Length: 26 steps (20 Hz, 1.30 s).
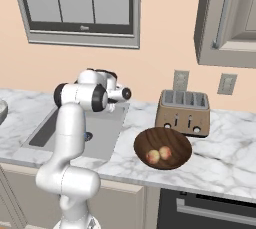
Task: Pick the peachs from the sink and place them in one bowl. Place the mushroom in the other bowl. Then turn off the sink faucet.
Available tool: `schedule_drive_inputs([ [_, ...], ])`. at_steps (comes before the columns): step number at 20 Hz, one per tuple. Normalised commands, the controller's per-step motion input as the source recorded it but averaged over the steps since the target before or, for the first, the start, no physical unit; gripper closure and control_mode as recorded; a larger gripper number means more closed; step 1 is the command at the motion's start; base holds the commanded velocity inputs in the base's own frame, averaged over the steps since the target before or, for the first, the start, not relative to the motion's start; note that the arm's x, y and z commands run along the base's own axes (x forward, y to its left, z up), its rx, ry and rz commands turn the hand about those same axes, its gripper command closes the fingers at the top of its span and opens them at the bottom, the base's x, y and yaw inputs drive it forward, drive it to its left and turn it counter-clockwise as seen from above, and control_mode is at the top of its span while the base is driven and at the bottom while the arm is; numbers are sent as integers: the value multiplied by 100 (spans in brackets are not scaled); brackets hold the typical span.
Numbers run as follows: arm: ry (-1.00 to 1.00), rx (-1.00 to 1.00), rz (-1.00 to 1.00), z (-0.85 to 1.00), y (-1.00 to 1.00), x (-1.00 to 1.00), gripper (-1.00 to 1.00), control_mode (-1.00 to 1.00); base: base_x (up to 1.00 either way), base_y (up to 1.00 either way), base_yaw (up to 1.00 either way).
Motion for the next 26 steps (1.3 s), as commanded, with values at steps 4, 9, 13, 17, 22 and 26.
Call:
schedule_drive_inputs([
  [4, -6, -2, 13, 0, 100, 21, -100, -100, 0, 0, 0],
  [9, -23, -12, 19, 0, 100, 26, -100, -100, 0, 0, 0],
  [13, -36, -34, 5, 10, 100, 5, -100, -100, 0, 0, 0],
  [17, -47, -55, 0, 9, 100, 6, -100, -100, 0, 0, 0],
  [22, -39, -55, 0, 0, 100, 33, -100, -100, 0, 0, 0],
  [26, -19, -32, 0, 0, 67, 39, -100, -100, 0, 0, 0],
])
